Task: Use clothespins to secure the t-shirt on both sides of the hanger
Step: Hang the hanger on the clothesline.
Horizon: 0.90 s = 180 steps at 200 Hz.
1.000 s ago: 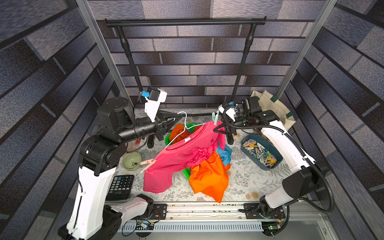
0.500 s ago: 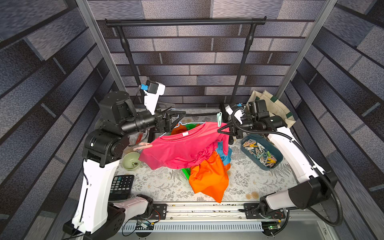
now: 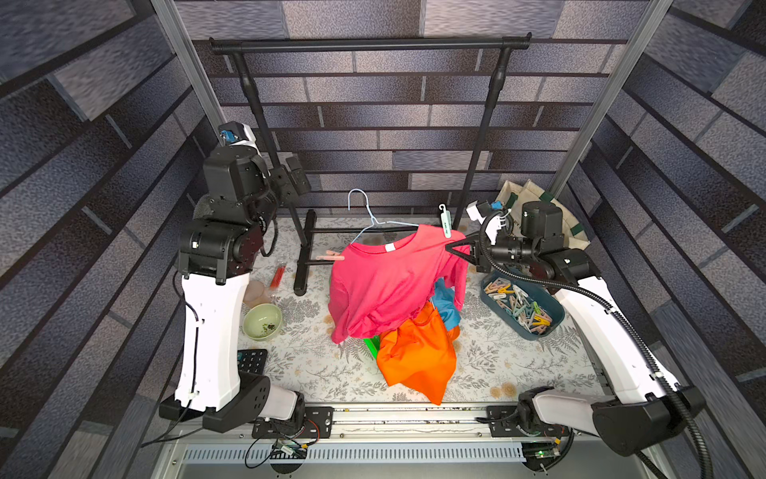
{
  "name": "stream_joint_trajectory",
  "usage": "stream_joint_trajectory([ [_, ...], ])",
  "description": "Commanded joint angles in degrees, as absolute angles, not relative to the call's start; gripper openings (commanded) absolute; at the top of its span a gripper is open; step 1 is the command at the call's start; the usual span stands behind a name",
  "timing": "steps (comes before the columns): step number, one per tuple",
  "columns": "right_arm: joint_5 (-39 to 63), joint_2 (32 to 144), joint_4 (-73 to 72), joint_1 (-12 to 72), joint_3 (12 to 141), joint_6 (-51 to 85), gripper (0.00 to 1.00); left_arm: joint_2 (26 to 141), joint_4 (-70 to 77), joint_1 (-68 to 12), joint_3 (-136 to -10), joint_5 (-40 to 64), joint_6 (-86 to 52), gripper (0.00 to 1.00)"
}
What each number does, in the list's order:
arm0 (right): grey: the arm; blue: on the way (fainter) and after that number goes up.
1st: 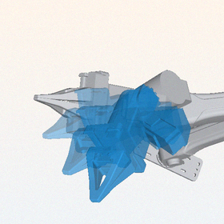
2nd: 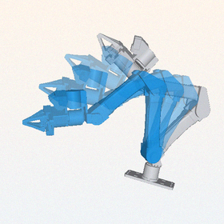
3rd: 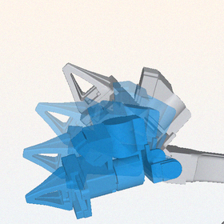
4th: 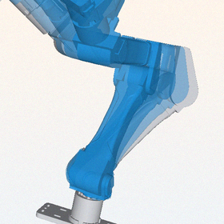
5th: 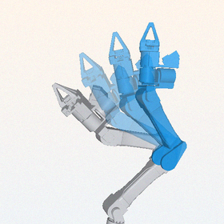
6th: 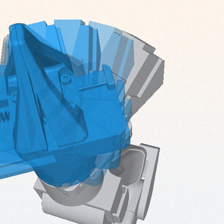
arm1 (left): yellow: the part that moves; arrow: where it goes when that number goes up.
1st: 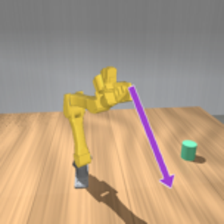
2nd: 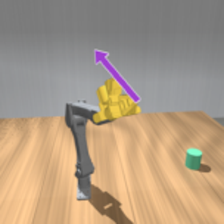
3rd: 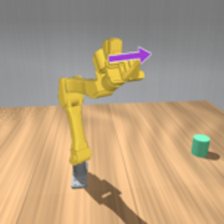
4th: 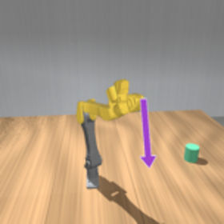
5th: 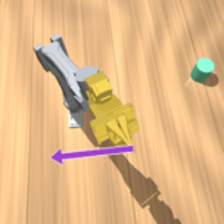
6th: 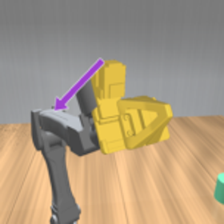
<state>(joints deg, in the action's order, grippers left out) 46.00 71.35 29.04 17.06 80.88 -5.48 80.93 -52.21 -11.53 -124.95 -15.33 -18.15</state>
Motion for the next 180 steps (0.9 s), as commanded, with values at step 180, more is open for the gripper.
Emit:
stream_joint_trajectory([
  [180,-1.50,85.11,10.19,16.70,114.44,2.45,0.00,62.37,-42.98,-12.41,-85.49,-7.77,-26.10,1.00],
])
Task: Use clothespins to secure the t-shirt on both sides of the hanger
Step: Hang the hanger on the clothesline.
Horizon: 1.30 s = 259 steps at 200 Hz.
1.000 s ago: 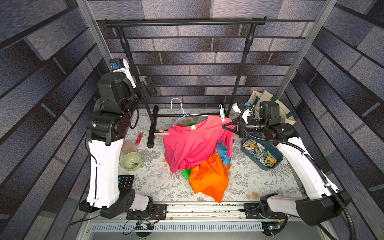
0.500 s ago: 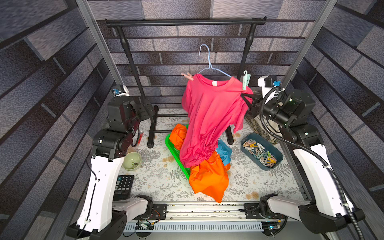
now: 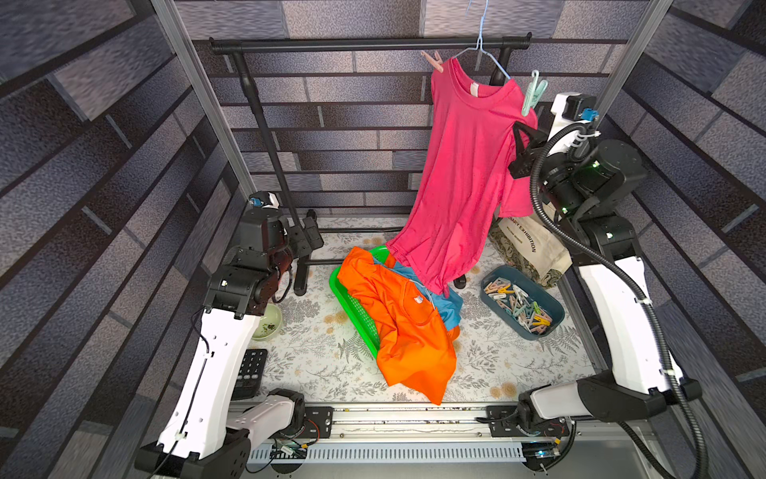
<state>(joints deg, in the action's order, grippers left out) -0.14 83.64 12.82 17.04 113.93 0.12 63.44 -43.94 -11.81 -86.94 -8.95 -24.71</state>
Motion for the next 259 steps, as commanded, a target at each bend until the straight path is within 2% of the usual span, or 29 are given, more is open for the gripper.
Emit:
stream_joint_trajectory([
  [1,-1.50,85.14,10.15,16.66,114.22,2.50,0.00,62.39,-42.98,-12.45,-85.46,-7.75,-26.10,1.00],
  [37,-2.46,83.20,6.26,16.70,103.90,3.78,0.00,63.23,-43.59,-13.63,-85.20,-7.55,-26.16,1.00],
  [57,-2.13,82.13,6.93,16.70,99.79,3.99,0.00,64.74,-43.34,-17.37,-84.75,-8.61,-24.86,1.00],
  [62,-2.28,81.72,7.10,16.70,98.77,4.12,0.07,65.42,-43.25,-18.96,-84.72,-9.63,-24.10,1.00],
  [82,-3.29,79.01,8.26,16.69,93.57,4.52,0.48,69.38,-43.38,-26.17,-85.32,-15.28,-21.11,1.00],
  [87,-3.69,78.15,8.99,16.68,92.16,4.78,0.54,70.50,-43.11,-27.64,-85.33,-15.68,-20.58,1.00],
  [99,-4.91,75.72,11.49,16.70,89.32,5.58,0.63,73.44,-41.85,-30.36,-85.19,-15.29,-19.95,1.00],
  [122,-7.06,70.44,17.26,16.70,82.47,8.60,0.69,79.84,-39.16,-33.13,-85.82,-11.91,-20.36,1.00],
  [148,-8.31,64.44,22.48,16.70,71.40,13.87,0.72,87.44,-36.00,-34.91,-88.45,-7.42,-21.35,1.00],
  [173,-2.11,59.86,23.12,16.70,60.56,17.95,0.71,96.04,-34.99,-36.47,-93.22,-1.12,-22.21,1.00],
  [192,2.30,58.69,24.34,16.68,54.56,20.36,0.68,103.83,-36.34,-37.38,-99.75,3.77,-22.90,1.00],
  [215,6.01,58.35,24.71,16.70,49.93,21.70,0.60,112.76,-38.22,-38.12,-109.26,9.96,-23.67,1.00],
  [228,7.10,58.07,24.31,16.68,47.90,21.82,0.56,117.56,-40.82,-38.79,-115.67,10.40,-23.34,0.99],
  [240,8.05,57.79,23.83,16.70,46.60,21.84,0.54,121.86,-43.10,-39.64,-121.59,10.18,-22.13,0.94],
  [259,7.58,57.73,23.76,16.70,45.81,22.14,0.53,130.04,-50.68,-41.19,-133.75,4.56,-21.24,0.93],
])
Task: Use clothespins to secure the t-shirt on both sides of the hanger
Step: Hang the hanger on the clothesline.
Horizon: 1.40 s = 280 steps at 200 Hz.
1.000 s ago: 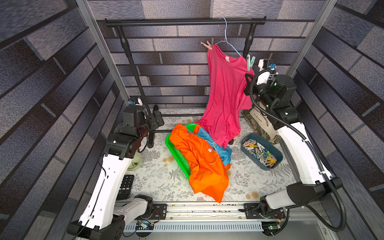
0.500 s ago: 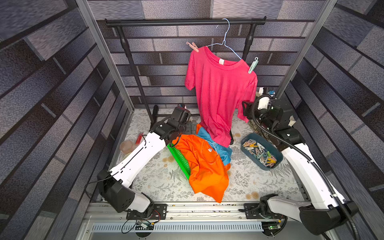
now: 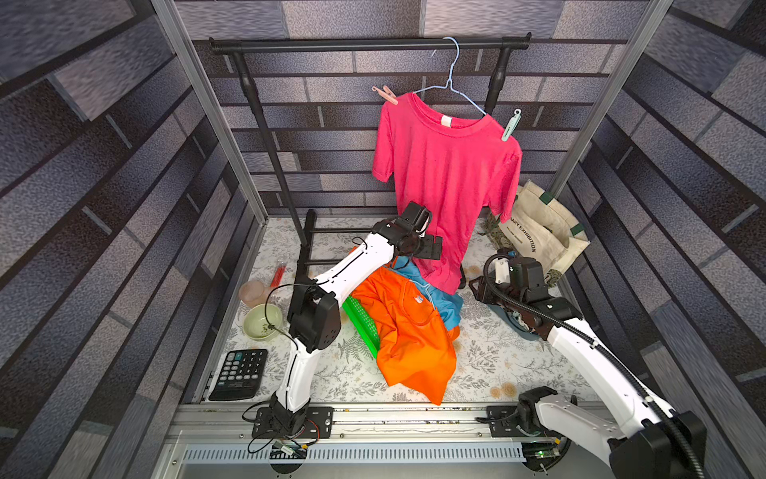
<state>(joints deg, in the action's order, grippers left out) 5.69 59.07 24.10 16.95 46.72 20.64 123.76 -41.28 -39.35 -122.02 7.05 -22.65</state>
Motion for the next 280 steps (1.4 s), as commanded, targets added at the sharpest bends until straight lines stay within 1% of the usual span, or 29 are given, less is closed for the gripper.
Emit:
stream_joint_trajectory([
  [1,7.53,57.74,23.79,16.70,45.80,22.14,0.53,130.54,-50.92,-41.25,-134.55,4.22,-21.21,0.93],
  [20,5.81,57.51,24.16,16.70,45.75,21.87,0.54,140.81,-60.83,-41.59,-151.45,0.49,-22.32,0.96],
  [38,4.03,57.33,24.67,16.70,45.79,21.47,0.55,150.77,-68.78,-41.10,-168.24,-0.64,-24.83,0.97],
  [45,3.66,57.27,24.83,16.69,45.80,21.27,0.55,153.56,-70.22,-40.56,-172.27,0.09,-26.23,0.95],
  [54,3.57,57.17,24.95,16.70,45.77,21.02,0.55,155.29,-70.19,-39.73,-173.98,1.68,-28.07,0.88],
  [65,3.40,57.04,24.96,16.70,45.65,20.70,0.55,155.41,-68.42,-38.56,-172.31,4.12,-30.27,0.72],
  [71,3.41,56.84,24.96,16.68,45.46,20.53,0.55,155.08,-67.12,-38.04,-170.93,5.50,-31.19,0.61],
  [76,3.37,56.67,24.88,16.65,45.36,20.47,0.55,154.66,-66.11,-37.61,-169.77,6.54,-31.80,0.55],
  [81,3.26,56.58,24.87,16.70,45.23,20.41,0.55,154.16,-64.65,-37.38,-168.61,7.71,-32.05,0.45],
  [83,3.21,56.49,24.87,16.70,45.12,20.40,0.55,153.98,-64.15,-37.27,-168.23,8.21,-32.07,0.42],
  [85,3.11,56.46,24.87,16.70,45.05,20.39,0.55,153.74,-63.63,-37.20,-167.96,8.62,-32.01,0.37],
  [93,2.84,56.33,24.80,16.70,44.96,20.21,0.55,153.02,-62.28,-37.11,-167.61,9.35,-31.88,0.23],
  [109,2.31,56.20,24.70,16.70,44.44,20.07,0.55,150.91,-60.08,-37.33,-167.76,8.91,-30.77,0.05],
  [118,2.22,56.30,24.54,16.70,44.23,20.04,0.54,149.26,-58.95,-37.38,-167.72,8.56,-30.37,0.00],
  [171,2.20,57.04,23.26,16.70,42.82,20.13,0.52,136.87,-56.10,-35.85,-167.71,6.60,-29.29,0.00],
  [208,1.80,57.52,22.74,16.68,42.55,19.85,0.52,132.78,-48.65,-33.79,-167.72,11.32,-31.78,0.00],
  [222,1.78,57.68,22.61,16.69,42.34,19.82,0.51,133.23,-45.73,-33.05,-167.87,11.58,-32.86,0.00],
  [252,1.58,57.52,22.85,16.69,41.80,19.64,0.51,137.29,-41.57,-31.72,-167.95,8.37,-33.54,0.00],
  [280,0.82,57.31,23.35,16.70,41.48,18.85,0.51,143.11,-36.75,-29.76,-169.18,10.18,-37.97,0.00],
])
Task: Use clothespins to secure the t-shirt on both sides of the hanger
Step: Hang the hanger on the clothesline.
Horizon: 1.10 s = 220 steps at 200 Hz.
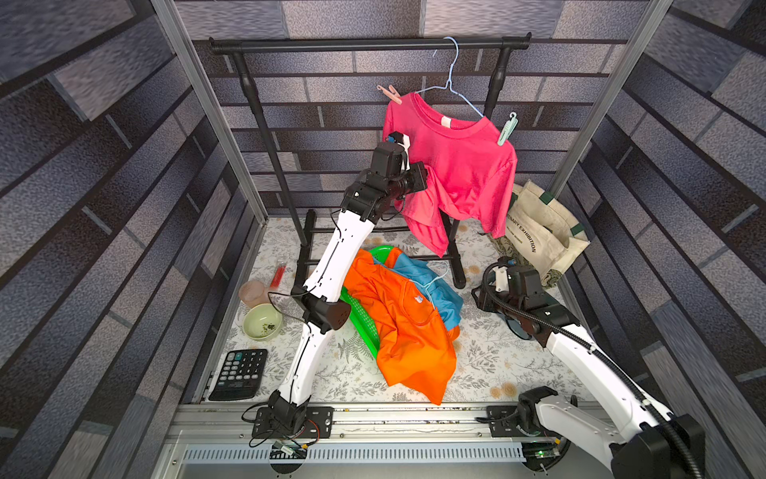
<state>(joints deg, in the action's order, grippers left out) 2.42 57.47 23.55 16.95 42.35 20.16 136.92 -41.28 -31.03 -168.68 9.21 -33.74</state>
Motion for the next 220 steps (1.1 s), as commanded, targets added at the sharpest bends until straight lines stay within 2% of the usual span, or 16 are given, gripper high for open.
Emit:
stream_joint_trajectory([
  [1,0.80,57.30,23.37,16.70,41.48,18.87,0.51,143.23,-36.57,-29.69,-169.23,10.28,-38.19,0.00],
  [11,0.49,57.53,23.47,16.70,41.52,18.65,0.51,145.45,-35.00,-29.32,-169.71,11.26,-39.98,0.00],
  [14,0.45,57.56,23.51,16.70,41.49,18.64,0.51,146.06,-34.24,-29.19,-169.72,11.70,-40.34,0.05],
  [19,0.39,57.62,23.55,16.68,41.55,18.54,0.51,147.08,-33.06,-29.04,-169.72,12.45,-41.08,0.18],
  [29,0.28,57.90,23.55,16.72,41.50,18.41,0.51,149.13,-31.68,-28.98,-169.73,13.58,-42.33,0.64],
  [33,0.31,58.01,23.51,16.70,41.48,18.38,0.51,149.77,-31.30,-28.92,-169.71,13.98,-42.59,0.80],
  [40,0.38,58.26,23.47,16.69,41.47,18.38,0.51,150.81,-31.32,-28.85,-169.84,14.69,-42.90,0.97],
  [43,0.48,58.35,23.47,16.70,41.48,18.46,0.51,151.16,-31.50,-28.84,-169.95,14.87,-42.96,1.00],
  [107,10.36,59.81,21.63,16.70,42.21,19.66,0.53,148.01,-44.85,-28.34,-170.20,15.55,-36.92,1.00],
  [124,13.69,60.06,21.64,16.78,42.57,20.38,0.51,145.75,-50.06,-28.95,-170.16,13.71,-33.76,1.00],
  [140,15.41,59.47,21.43,17.00,42.32,21.08,0.44,143.73,-55.43,-29.91,-170.16,11.75,-31.02,1.00],
  [163,13.48,56.86,22.26,19.52,41.81,21.05,0.41,140.74,-62.54,-33.23,-170.19,6.71,-27.45,1.00],
  [195,9.82,54.03,24.15,25.26,41.47,20.13,0.38,136.98,-67.56,-41.07,-170.17,-6.22,-20.73,1.00],
  [220,8.83,52.10,24.86,29.56,41.24,20.05,0.40,134.60,-71.67,-44.60,-170.16,-14.17,-20.55,1.00],
])
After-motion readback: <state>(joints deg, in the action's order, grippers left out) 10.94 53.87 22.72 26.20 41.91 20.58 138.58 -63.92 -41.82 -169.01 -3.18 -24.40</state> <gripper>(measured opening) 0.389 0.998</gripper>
